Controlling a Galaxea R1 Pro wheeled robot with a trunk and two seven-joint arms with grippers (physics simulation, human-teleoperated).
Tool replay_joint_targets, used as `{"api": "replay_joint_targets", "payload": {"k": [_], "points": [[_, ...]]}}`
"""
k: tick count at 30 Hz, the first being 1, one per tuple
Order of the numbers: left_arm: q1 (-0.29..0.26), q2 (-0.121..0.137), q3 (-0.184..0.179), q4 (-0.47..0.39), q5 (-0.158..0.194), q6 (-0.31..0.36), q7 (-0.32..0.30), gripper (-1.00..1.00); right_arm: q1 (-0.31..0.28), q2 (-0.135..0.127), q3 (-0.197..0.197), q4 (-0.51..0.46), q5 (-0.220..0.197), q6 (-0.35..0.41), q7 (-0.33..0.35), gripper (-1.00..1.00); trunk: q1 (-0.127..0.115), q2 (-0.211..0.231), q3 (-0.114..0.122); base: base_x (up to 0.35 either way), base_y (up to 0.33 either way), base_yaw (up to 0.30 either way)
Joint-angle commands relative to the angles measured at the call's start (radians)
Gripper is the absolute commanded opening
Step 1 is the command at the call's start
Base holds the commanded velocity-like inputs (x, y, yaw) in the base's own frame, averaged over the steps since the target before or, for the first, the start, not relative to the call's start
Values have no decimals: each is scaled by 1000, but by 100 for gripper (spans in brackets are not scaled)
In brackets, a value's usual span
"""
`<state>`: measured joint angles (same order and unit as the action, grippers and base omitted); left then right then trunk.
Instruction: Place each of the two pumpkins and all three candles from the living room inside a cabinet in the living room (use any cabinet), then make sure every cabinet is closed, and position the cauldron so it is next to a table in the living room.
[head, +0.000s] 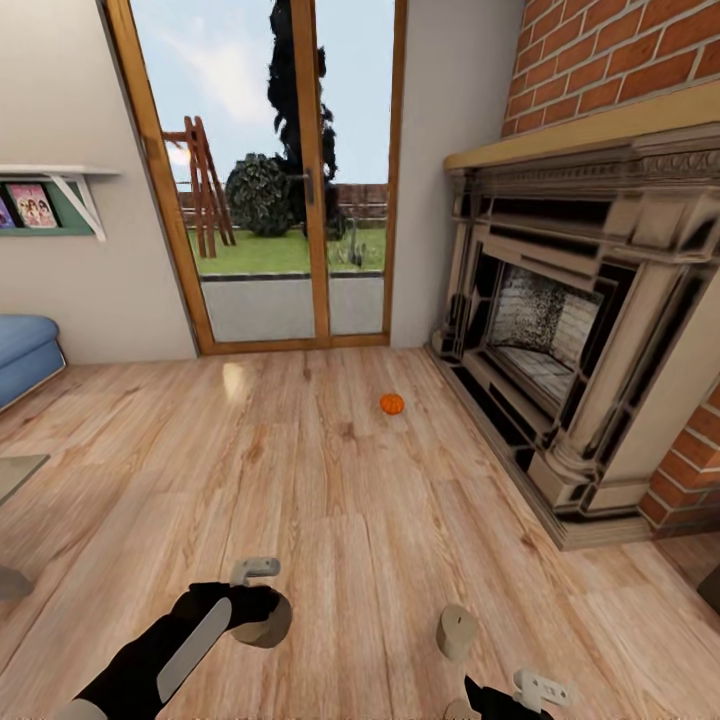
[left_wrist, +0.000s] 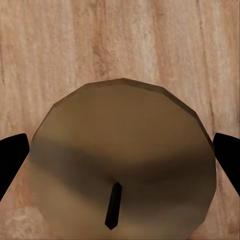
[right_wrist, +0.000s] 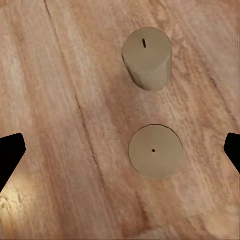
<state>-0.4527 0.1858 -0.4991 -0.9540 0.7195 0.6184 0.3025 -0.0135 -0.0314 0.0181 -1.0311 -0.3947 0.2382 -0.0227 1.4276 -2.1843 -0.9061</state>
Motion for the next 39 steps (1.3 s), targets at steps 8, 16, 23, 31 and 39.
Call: {"api": "replay_joint_targets", "payload": {"k": [8, 16, 23, 31, 39], "points": [[71, 88, 19, -322, 38, 12, 8, -100, 0, -1, 2, 24, -8, 11, -3, 100, 31, -57, -26, 0, 0, 0], [140, 212, 51, -572, 257, 145, 7, -100, 0, -1, 2, 26, -7, 10, -3, 100, 61, -113, -51, 0, 0, 0], [143, 218, 73, -580, 287, 164, 7, -100, 0, -2, 2, 26, -4, 4, -2, 100, 88, -162, -73, 0, 0, 0], [150, 232, 89, -568, 300, 185, -10, -100, -17, 16, 18, 45, -7, 14, -20, 100, 107, -197, -89, 0, 0, 0], [151, 198, 51, -571, 338, 160, 13, -100, -62, 6, 0, 11, -3, -30, 14, 100, 107, -197, -89, 0, 0, 0]]}}
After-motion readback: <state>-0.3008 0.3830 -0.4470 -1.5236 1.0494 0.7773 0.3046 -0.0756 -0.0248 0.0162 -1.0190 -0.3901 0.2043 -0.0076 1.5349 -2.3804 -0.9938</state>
